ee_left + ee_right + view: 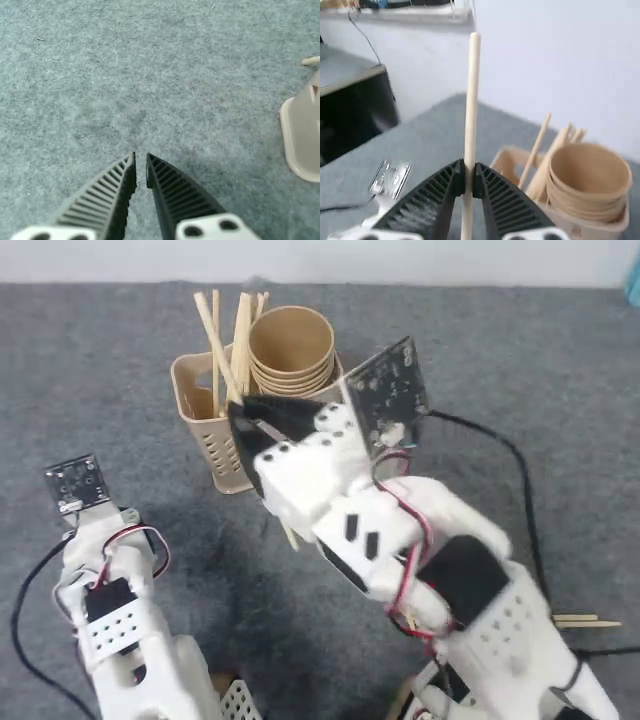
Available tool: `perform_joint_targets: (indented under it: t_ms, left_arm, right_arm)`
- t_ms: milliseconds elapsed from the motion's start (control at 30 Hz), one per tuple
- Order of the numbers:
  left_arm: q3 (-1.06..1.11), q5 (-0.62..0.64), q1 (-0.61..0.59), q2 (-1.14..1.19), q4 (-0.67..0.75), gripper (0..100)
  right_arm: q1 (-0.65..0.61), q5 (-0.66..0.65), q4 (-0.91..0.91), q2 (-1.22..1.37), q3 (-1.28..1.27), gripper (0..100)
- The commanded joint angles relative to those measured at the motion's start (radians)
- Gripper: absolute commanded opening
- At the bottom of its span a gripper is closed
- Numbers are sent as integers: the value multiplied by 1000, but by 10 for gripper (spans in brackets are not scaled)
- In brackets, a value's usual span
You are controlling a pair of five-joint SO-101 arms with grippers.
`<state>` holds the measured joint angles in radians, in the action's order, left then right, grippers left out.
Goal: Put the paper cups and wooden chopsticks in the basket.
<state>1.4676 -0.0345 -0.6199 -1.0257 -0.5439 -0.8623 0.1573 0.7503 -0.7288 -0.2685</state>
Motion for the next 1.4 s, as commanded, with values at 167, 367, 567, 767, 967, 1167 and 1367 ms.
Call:
perform_joint_targets:
  t_ms: [167,367,567,767,967,1167,1367]
  left_arm:
    - [-4,-9,-5,-15,21,34]
    - [-4,-9,-5,-15,21,34]
    - [-4,-9,-5,-15,21,34]
    - [-4,-9,-5,-15,23,34]
    - [-4,-9,-5,-15,25,34]
    - [-4,-9,-3,-15,25,34]
    - [-4,-9,-3,-15,25,34]
  right_arm:
    - [21,-44,-731,25,-224,6]
    - [65,-95,-1003,246,-180,6]
    - [136,-114,-1178,506,-61,6]
    - [165,-192,-1313,699,-8,6]
    - [160,-198,-1322,654,-124,9]
    - [163,-193,-1181,598,-169,200]
    - [165,-75,-977,407,-167,129]
